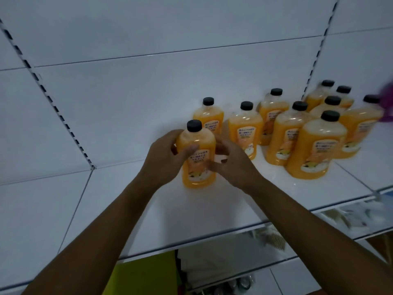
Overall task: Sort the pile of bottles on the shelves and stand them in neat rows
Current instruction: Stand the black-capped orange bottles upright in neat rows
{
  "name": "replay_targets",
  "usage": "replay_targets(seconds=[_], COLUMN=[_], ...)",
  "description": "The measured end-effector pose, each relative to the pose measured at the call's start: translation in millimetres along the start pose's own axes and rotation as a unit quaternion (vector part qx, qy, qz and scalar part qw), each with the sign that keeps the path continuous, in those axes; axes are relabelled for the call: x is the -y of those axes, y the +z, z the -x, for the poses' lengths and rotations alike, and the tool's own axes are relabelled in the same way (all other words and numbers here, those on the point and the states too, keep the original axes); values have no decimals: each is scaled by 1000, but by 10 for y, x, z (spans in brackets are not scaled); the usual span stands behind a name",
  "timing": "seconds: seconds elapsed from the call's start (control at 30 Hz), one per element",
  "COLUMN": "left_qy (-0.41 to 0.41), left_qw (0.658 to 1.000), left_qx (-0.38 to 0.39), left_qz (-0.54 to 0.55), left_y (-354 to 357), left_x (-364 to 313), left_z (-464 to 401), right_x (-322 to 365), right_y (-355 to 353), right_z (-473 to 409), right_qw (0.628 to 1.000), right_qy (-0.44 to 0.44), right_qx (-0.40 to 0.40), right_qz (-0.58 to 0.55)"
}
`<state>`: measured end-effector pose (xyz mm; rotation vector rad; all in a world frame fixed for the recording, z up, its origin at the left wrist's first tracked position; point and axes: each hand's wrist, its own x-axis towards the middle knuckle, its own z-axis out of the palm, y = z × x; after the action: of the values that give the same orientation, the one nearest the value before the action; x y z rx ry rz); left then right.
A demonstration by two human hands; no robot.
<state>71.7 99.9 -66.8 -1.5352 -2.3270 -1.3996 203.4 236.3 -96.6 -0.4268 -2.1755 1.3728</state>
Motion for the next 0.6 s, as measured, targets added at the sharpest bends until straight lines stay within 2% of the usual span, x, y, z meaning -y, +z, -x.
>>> replay_targets(seconds=[0.07,0.17,0.27,0.37,0.6], left_qy=[9,22,30,38,48], left_qw=[999,993,991,988,989], left_qx=[24,69,97,113,82], left_qz=[42,91,91,93,111], left_y=[162,442,689,857,987], left_x=[-95,-185,-249,-272,-175], left_z=[-106,-260,-401,-526,-538], right_x=[-95,-195,-258,-319,-356], right_y=[-129,-344,-526,-623,-530], right_z=[102,210,266,291,297], right_qw=[1000,993,985,984,984], right_qy=[16,40,41,35,34], right_qx=[-15,-100,-152,-160,-174], right_qz=[7,39,76,68,17])
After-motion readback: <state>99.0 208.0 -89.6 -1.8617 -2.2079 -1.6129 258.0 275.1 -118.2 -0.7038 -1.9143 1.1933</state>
